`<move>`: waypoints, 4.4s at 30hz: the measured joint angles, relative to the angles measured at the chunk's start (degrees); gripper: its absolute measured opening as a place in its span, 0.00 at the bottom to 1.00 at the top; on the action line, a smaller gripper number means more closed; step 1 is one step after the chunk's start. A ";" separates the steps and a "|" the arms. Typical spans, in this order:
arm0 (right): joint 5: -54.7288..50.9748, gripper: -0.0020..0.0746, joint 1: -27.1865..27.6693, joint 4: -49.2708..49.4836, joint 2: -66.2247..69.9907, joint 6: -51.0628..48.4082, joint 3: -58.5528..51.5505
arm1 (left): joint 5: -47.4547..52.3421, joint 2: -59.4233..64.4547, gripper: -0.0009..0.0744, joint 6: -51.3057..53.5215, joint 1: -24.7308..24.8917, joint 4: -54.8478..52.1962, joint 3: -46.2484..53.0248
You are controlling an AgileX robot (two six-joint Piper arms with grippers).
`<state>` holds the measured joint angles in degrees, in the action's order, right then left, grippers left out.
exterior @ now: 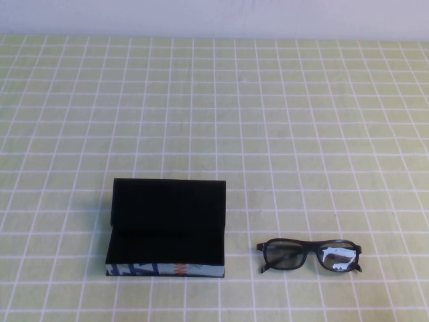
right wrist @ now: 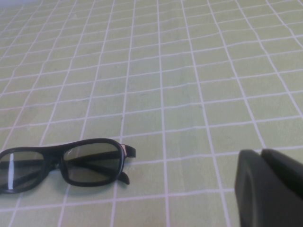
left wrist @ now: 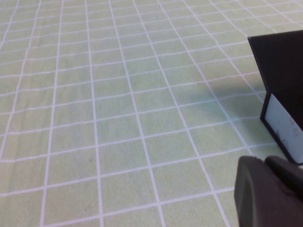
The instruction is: Return glasses to glasses case
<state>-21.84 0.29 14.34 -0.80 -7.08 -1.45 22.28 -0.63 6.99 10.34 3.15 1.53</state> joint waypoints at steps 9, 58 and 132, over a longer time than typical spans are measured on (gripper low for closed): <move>0.00 0.01 0.00 0.00 0.00 0.00 0.00 | 0.00 0.00 0.01 0.00 0.00 0.00 0.00; -27.00 0.01 0.00 26.17 42.27 -10.27 31.86 | 0.00 0.00 0.01 0.00 0.00 0.00 0.00; -32.93 0.54 -29.31 -13.65 105.77 -55.46 72.43 | 0.00 0.00 0.01 0.00 0.00 0.00 0.00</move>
<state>-54.77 -29.02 0.70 104.97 -62.54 70.98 22.28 -0.63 6.99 10.34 3.15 1.53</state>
